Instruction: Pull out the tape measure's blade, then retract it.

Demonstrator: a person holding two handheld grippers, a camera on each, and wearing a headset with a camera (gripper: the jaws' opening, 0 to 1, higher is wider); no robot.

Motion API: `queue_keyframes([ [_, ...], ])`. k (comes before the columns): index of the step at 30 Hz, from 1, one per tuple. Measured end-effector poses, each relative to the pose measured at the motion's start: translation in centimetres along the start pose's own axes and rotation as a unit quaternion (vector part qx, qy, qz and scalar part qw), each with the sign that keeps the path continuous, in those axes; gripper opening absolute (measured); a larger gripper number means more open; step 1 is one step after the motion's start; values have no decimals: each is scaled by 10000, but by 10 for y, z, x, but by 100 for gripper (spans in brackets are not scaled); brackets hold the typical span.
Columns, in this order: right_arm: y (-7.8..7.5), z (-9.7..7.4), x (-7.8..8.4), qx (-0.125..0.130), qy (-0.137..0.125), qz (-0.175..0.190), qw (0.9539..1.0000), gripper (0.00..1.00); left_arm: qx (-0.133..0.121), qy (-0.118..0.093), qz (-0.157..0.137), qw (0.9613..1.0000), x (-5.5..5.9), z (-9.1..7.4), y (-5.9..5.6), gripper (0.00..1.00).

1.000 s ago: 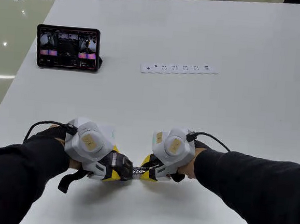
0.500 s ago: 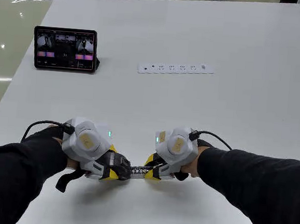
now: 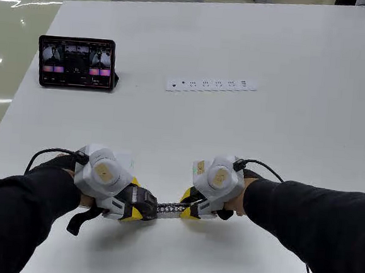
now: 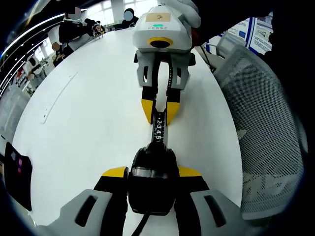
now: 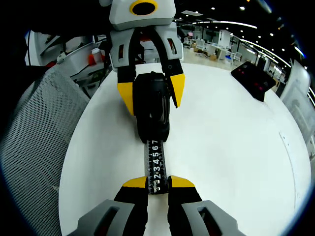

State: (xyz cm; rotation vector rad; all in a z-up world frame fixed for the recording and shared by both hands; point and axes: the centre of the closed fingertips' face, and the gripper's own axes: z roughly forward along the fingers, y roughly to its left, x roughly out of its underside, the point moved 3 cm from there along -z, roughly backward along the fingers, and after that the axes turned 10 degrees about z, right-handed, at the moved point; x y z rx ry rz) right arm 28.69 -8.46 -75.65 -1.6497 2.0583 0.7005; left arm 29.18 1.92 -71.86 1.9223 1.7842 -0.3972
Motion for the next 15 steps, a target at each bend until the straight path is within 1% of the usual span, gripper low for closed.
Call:
queue_keyframes([
  [15, -2, -6, 7, 11, 25, -21, 10000, 11, 8, 4, -10, 10000, -1, 0, 0, 31],
])
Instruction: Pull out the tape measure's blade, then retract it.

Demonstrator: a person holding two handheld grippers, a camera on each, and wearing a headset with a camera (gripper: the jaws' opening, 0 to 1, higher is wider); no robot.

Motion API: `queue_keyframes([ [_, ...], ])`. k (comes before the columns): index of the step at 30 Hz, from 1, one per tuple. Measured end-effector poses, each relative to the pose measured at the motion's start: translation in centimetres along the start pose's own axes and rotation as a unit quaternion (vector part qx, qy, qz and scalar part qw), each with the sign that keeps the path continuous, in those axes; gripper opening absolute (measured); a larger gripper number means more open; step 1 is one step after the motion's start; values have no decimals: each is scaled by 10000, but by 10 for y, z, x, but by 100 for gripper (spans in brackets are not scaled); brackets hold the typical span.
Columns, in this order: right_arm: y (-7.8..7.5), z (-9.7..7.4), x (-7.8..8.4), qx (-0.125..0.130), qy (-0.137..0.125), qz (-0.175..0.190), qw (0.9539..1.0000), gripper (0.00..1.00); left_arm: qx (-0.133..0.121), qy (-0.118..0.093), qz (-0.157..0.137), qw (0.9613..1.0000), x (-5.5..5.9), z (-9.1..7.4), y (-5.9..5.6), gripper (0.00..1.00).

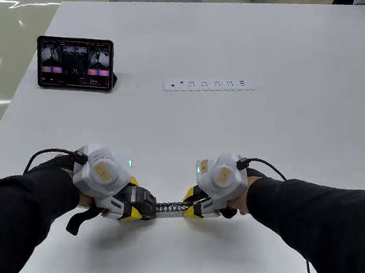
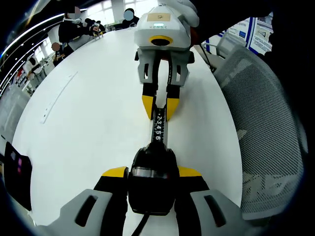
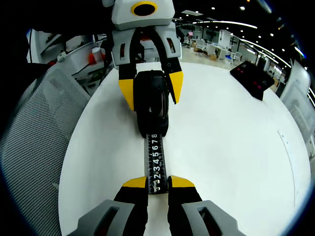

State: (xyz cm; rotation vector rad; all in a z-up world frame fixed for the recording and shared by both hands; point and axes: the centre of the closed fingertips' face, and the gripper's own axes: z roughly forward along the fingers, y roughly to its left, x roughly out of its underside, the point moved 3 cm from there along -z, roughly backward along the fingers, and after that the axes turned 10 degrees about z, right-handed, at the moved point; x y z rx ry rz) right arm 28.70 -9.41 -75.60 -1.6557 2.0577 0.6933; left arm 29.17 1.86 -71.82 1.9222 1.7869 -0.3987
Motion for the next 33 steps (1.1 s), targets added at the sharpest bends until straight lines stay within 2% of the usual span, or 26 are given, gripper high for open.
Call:
queue_keyframes([
  [21, -3, -14, 13, 49, 58, 32, 10000, 11, -30, 44, 22, 10000, 0, 0, 0, 31],
  [28, -5, -16, 16, 63, 73, 50, 9999, 11, -66, -58, -5, 10000, 1, 0, -1, 31],
  [33, -6, -17, 19, 75, 65, 74, 9999, 11, -53, -25, 3, 10000, 0, 0, 0, 31],
])
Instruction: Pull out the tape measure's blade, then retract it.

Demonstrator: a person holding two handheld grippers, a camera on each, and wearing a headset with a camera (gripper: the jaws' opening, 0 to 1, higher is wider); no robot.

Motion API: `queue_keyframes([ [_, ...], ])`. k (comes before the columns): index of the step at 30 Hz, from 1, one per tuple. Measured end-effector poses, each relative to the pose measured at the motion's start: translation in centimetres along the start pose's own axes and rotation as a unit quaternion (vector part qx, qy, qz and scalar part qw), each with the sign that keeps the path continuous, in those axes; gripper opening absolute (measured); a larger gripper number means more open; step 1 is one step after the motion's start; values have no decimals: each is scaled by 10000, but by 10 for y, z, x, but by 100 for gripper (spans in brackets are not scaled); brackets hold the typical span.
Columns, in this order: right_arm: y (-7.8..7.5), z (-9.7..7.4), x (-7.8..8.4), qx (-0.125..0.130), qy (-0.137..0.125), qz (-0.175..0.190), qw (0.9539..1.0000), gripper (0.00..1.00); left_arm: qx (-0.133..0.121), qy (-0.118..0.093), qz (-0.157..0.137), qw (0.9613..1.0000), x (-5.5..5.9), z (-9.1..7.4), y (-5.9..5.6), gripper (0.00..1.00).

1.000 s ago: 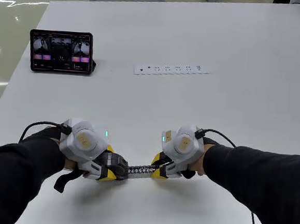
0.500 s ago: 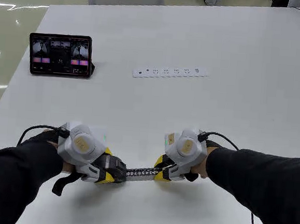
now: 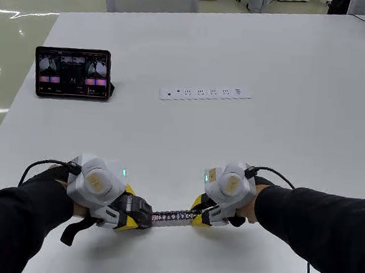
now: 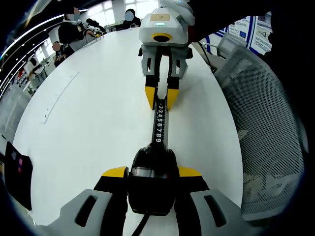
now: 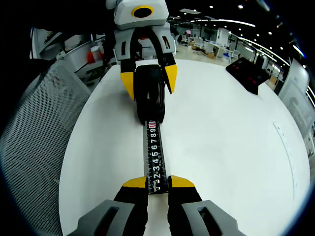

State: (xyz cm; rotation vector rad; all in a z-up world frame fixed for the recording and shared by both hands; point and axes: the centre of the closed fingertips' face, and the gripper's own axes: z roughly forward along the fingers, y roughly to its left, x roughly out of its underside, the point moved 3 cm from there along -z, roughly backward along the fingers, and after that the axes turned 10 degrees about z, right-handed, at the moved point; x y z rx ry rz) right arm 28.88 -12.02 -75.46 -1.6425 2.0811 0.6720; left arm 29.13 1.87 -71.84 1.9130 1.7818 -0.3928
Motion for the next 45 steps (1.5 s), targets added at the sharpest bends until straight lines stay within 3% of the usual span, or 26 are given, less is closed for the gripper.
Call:
queue_keyframes([
  [45, -5, -18, 22, 59, 92, 127, 9999, 10, 20, -15, -17, 10000, 0, 1, 1, 31],
])
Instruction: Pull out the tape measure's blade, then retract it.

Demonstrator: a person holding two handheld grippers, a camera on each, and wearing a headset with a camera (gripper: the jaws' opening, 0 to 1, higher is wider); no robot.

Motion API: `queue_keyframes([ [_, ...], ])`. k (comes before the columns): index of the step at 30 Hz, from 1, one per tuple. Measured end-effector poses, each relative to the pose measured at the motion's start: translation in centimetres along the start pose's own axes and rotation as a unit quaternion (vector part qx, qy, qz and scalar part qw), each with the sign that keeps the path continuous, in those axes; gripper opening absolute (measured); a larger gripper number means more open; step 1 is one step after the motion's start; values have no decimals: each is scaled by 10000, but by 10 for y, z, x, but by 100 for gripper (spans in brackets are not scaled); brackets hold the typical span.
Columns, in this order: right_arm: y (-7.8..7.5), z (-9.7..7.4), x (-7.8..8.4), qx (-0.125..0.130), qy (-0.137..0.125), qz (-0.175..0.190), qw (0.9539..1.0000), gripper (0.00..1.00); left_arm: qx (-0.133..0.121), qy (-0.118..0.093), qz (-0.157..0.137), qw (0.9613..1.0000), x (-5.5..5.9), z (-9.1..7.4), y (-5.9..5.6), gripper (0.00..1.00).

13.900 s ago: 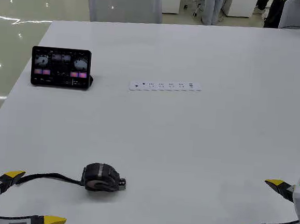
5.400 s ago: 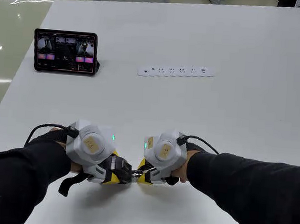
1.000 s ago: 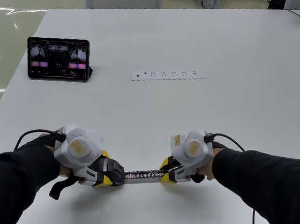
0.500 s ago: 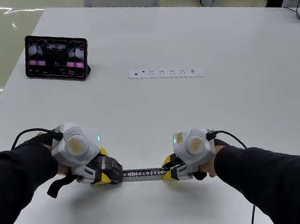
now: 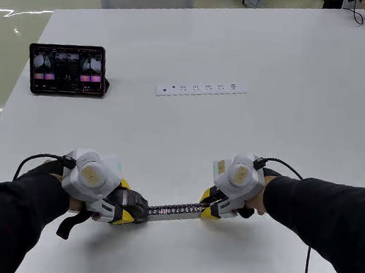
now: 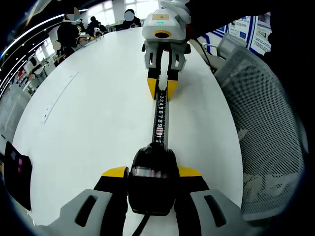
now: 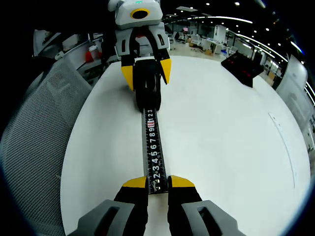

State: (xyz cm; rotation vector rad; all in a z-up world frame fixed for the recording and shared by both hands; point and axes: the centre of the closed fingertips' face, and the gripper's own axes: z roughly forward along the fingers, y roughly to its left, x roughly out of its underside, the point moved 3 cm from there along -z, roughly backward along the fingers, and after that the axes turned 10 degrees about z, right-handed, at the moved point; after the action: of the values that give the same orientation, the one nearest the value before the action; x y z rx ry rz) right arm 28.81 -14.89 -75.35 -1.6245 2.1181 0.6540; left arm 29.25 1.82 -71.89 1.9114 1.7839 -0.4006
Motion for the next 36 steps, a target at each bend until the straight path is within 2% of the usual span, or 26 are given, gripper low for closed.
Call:
queue_keyframes([
  [36, -4, -9, 16, 0, 82, 76, 9999, 10, -13, -28, -4, 10000, 0, 0, 1, 31],
])
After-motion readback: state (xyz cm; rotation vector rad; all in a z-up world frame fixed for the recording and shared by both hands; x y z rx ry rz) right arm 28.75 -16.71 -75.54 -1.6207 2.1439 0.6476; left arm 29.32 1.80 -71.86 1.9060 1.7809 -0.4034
